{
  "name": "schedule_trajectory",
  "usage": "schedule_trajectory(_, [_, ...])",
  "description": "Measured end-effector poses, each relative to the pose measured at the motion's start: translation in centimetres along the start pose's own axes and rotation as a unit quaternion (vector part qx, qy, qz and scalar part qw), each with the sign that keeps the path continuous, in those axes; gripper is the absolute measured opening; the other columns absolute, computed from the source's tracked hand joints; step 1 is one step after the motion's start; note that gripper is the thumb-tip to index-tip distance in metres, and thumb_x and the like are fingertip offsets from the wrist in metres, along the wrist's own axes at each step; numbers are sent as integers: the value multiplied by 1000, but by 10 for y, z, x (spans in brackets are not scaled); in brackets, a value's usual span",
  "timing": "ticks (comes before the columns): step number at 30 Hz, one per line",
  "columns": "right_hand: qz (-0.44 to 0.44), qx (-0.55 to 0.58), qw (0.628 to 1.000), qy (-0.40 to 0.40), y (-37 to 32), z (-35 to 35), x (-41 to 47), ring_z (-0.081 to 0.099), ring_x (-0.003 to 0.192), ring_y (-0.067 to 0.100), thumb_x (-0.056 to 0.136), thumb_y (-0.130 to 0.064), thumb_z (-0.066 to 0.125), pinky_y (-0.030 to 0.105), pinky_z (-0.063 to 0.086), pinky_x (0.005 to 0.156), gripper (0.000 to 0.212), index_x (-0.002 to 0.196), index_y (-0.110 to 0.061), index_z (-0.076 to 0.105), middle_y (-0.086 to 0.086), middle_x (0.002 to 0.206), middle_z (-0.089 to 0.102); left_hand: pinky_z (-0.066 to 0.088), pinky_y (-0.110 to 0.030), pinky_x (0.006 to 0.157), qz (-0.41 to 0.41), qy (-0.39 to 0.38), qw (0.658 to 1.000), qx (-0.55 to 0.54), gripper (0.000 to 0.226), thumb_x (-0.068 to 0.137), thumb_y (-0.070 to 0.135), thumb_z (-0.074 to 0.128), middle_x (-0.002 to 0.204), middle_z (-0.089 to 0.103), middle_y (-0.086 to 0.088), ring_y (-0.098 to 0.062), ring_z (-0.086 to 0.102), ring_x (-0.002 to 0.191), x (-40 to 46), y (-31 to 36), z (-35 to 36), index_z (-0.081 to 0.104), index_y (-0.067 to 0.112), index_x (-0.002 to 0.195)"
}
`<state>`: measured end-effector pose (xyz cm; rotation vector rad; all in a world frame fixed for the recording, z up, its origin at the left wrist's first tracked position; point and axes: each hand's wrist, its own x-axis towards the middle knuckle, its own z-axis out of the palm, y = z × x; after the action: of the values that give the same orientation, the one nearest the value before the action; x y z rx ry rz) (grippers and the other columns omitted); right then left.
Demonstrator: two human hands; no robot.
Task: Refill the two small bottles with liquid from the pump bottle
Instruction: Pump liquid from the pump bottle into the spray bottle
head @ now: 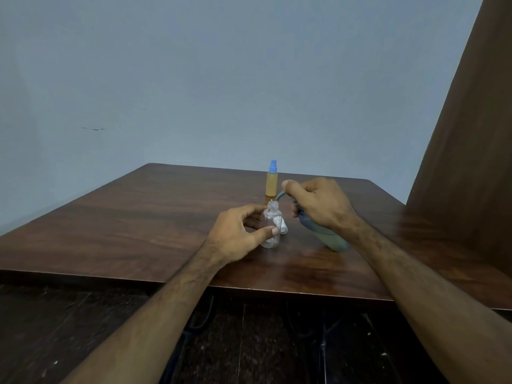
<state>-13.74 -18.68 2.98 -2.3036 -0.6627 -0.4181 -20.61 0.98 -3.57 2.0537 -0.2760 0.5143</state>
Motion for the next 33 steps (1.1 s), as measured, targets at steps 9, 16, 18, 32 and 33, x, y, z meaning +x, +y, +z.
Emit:
schedule_trajectory(9, [1, -21, 1000, -12, -3, 1, -2, 74, 71, 13, 91, -75, 43, 46, 60, 89, 66, 65, -24, 76, -10, 63, 76, 51, -7, 80, -3, 0, 1000, -3, 48, 80, 32, 85, 105, 76, 14, 3, 71, 92, 0, 0, 0, 70, 26, 125])
schedule_trajectory(16, [-2, -52, 998, -23, -6, 3, -2, 73, 68, 16, 84, -79, 37, 44, 61, 84, 70, 64, -24, 76, -5, 64, 76, 51, -5, 80, 0, 7, 1000, 2, 49, 80, 35, 84, 104, 76, 15, 6, 70, 91, -1, 1, -1, 69, 29, 126])
schedule_trajectory(18, [-7, -62, 998, -24, -6, 3, -1, 72, 68, 18, 86, -74, 38, 45, 61, 83, 66, 62, -24, 75, -4, 64, 76, 51, -5, 79, 0, 7, 1000, 2, 49, 80, 35, 84, 103, 76, 16, 7, 70, 91, -1, 0, 0, 69, 29, 126])
schedule_trajectory(32, [-8, -91, 995, -37, -5, 8, 1, 71, 69, 15, 84, -77, 35, 40, 60, 81, 73, 58, -21, 73, -12, 61, 74, 47, -1, 76, 11, 10, 1000, 3, 48, 82, 35, 83, 100, 74, 22, 7, 69, 91, 0, -1, -2, 68, 32, 127])
schedule_trajectory(33, [-11, -97, 994, -40, -6, 8, 1, 71, 70, 14, 83, -74, 34, 42, 60, 82, 69, 58, -22, 73, -12, 61, 74, 47, -1, 76, 14, 8, 1000, 10, 48, 82, 36, 83, 99, 73, 24, 8, 69, 92, 0, -2, -2, 68, 32, 127])
